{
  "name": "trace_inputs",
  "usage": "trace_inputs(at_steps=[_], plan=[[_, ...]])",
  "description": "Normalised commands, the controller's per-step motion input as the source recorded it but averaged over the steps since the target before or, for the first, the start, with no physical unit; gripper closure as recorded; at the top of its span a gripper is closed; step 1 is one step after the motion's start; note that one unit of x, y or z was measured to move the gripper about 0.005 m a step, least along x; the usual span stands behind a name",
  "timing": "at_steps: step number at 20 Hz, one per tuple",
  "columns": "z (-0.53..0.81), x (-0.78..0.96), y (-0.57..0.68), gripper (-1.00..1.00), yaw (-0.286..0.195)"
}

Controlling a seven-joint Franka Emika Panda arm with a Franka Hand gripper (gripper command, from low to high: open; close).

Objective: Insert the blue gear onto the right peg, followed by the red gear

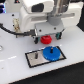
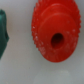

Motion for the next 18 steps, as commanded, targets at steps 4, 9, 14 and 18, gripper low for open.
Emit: trace_inputs(at_steps=[4, 9, 14, 18], plan=[[-0.13, -0.09, 0.16, 1.00, 0.000], [-0.04, -0.14, 0.09, 1.00, 0.000], [0.01, -0.09, 0.03, 1.00, 0.000], [0.14, -0.02, 0.02, 1.00, 0.000]])
